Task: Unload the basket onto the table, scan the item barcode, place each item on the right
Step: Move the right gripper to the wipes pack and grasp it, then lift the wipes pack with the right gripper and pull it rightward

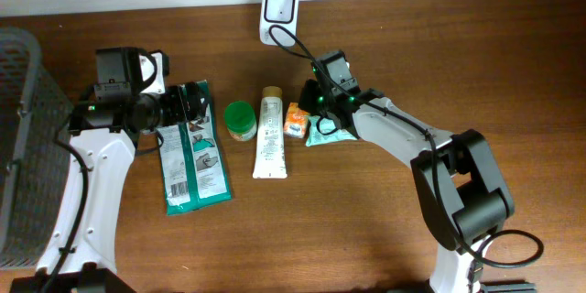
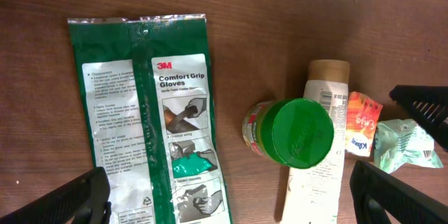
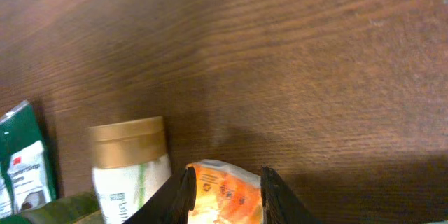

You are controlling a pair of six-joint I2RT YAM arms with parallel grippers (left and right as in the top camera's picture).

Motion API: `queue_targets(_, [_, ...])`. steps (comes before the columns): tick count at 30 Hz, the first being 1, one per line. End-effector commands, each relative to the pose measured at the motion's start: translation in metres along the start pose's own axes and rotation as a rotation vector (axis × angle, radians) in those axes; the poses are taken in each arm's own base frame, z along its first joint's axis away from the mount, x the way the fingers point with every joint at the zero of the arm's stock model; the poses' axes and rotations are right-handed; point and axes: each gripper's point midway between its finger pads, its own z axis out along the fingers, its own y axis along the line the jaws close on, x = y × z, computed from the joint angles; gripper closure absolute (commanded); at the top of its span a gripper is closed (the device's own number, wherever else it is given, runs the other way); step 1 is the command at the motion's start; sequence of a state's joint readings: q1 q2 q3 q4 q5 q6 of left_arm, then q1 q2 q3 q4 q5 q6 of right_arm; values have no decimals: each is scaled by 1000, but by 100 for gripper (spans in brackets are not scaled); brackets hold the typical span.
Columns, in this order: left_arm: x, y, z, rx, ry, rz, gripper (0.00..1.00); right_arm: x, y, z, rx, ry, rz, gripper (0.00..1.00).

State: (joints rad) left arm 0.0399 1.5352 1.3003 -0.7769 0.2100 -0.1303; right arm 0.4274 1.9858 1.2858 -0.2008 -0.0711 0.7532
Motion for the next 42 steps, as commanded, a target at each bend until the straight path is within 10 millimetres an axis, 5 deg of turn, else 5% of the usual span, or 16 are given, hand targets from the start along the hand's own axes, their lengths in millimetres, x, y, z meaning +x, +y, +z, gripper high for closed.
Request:
queue_targets(1, [-3, -2, -3, 5, -12, 19, 1, 6, 6, 2, -20, 33, 22, 71])
queue_targets(12, [-3, -2, -3, 5, -12, 19, 0, 55, -4, -5, -12, 264, 33, 71])
queue_targets(20, [-3, -2, -3, 6, -12, 19, 1, 70, -38, -24, 116, 394, 19, 71])
queue_targets(30, [-3, -2, -3, 5, -12, 19, 1, 58, -96, -67, 298, 527, -96, 62])
queue_targets(37, [-3, -2, -3, 5, -12, 19, 1, 33, -133, -75, 325, 505, -63, 59])
queue_targets(42, [-3, -2, -3, 5, -12, 19, 1, 2, -108, -95, 132, 465, -118, 53])
